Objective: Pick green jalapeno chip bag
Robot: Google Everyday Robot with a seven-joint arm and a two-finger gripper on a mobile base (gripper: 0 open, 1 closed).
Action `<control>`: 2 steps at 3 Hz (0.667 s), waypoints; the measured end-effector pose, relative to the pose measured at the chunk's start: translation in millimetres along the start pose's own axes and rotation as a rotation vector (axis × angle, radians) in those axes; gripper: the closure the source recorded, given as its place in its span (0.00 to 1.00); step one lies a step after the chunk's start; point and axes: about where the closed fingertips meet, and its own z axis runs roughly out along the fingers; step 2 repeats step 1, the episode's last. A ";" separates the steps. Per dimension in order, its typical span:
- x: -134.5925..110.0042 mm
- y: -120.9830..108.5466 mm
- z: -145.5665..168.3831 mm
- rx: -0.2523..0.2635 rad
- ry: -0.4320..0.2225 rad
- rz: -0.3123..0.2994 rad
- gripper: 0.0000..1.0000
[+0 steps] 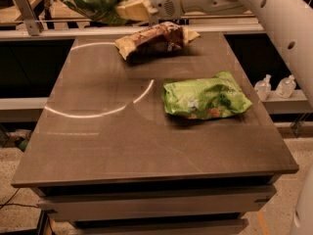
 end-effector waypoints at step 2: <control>-5.7 0.3 -2.2 -0.005 -0.007 -0.007 1.00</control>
Offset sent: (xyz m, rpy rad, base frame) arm 0.0000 0.0000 0.0000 0.0000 0.0000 0.0000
